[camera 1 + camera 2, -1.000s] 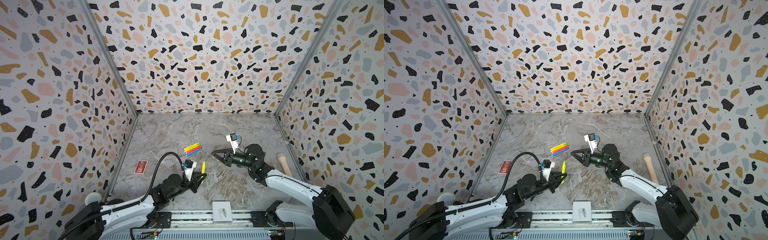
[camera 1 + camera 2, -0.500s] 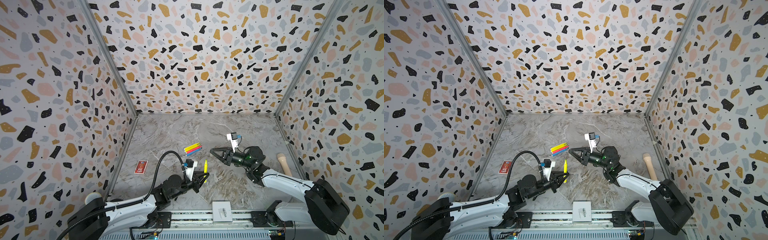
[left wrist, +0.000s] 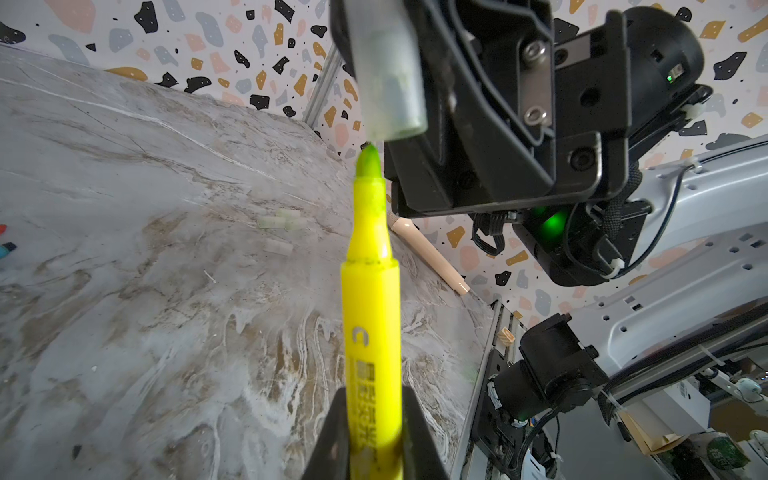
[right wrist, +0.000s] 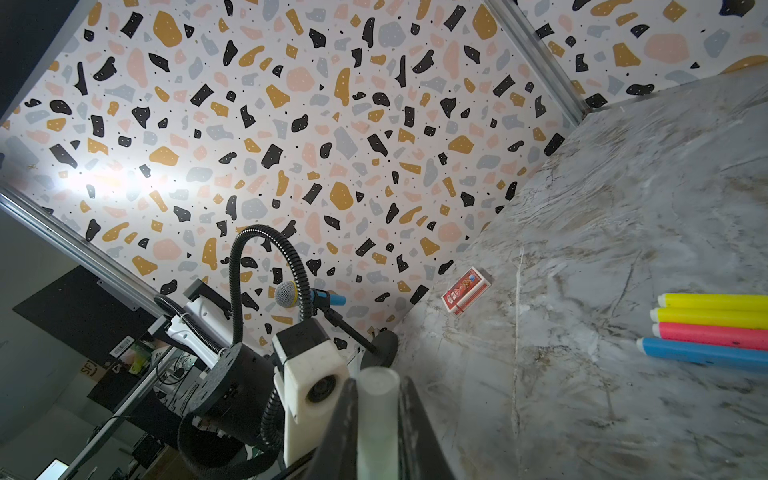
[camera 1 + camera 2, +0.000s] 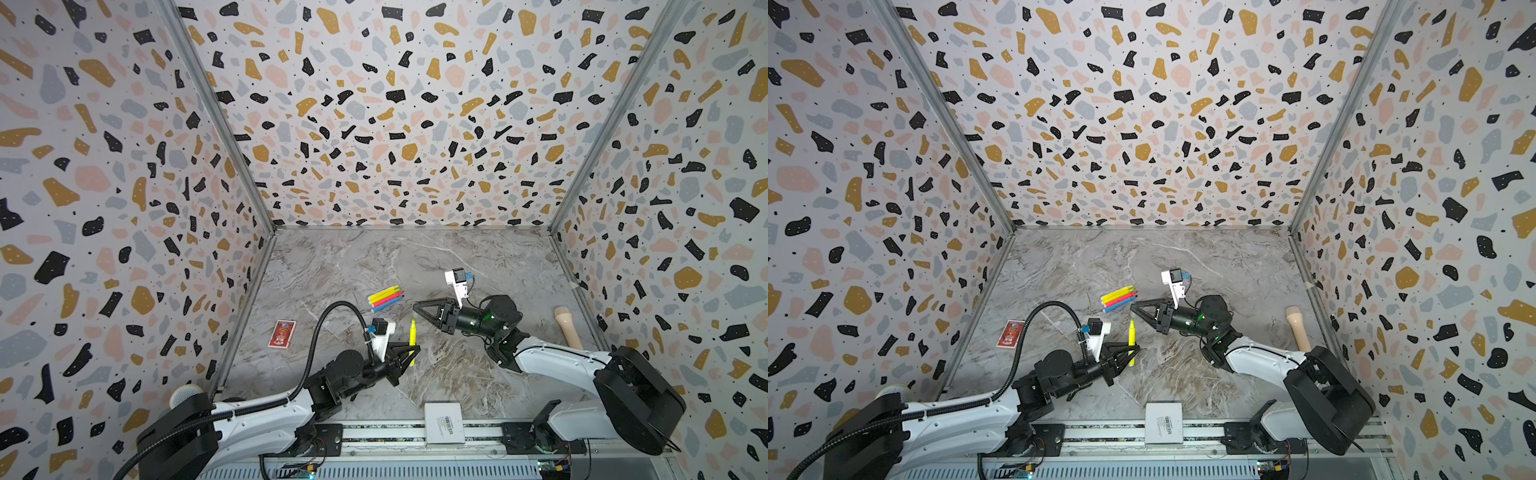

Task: Insert the pens into the pen caps
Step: 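Lower the cap onto the highlighter tip while the left gripper holds it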

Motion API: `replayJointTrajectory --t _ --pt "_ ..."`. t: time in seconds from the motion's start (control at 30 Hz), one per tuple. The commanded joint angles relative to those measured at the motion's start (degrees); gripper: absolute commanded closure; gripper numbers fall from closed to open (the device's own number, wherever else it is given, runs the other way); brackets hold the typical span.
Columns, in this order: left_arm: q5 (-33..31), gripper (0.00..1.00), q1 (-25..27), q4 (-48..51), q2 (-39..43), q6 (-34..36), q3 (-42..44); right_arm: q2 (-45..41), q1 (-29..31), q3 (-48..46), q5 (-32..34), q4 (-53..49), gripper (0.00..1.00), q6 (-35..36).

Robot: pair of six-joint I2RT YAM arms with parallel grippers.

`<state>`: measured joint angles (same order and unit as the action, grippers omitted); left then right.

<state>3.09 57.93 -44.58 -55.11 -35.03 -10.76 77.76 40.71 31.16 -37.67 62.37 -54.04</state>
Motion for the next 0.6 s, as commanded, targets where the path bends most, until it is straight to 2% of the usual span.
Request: replayJointTrajectory --t 0.0,0.57 --pt "-0.02 1.00 0.37 -4.36 0.05 -0.22 -0.47 0.41 0.59 1.63 0.40 3.63 0.88 -0.99" --pt "-2.56 1.00 0.43 -5.48 1.29 -1.76 -0.26 1.15 2.53 -1.98 0.46 7.96 0.89 -1.24"
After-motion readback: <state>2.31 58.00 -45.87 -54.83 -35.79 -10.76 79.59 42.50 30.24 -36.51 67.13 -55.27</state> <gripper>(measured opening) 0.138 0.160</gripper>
